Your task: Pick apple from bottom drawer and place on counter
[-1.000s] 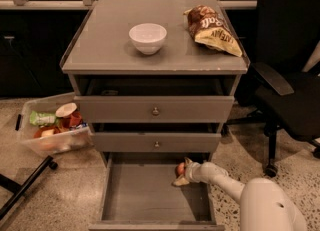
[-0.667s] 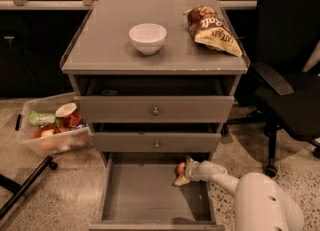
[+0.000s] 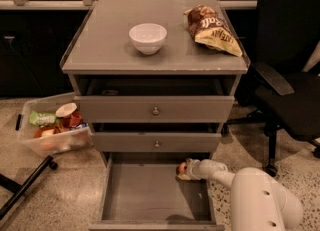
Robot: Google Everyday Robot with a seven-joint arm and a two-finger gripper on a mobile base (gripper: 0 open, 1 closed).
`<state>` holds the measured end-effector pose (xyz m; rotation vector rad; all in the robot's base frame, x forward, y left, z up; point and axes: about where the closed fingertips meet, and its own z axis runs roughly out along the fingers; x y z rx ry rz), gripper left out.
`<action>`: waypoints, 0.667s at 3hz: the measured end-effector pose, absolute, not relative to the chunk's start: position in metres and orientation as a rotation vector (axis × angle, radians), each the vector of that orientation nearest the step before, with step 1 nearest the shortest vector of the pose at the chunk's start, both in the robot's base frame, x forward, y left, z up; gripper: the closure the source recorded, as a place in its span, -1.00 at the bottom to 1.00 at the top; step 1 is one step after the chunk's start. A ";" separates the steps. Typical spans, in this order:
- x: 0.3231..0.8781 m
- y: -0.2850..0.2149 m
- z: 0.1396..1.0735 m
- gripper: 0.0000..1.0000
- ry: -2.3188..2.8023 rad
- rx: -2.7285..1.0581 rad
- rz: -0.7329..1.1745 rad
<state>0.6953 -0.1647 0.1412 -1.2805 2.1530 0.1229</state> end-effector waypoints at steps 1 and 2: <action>0.692 -0.166 0.145 0.51 2.154 -1.283 0.131; 0.679 -0.168 0.157 0.96 2.142 -1.280 0.195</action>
Offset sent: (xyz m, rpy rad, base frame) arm -0.0327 -0.0121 0.0343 0.1051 0.0361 0.0612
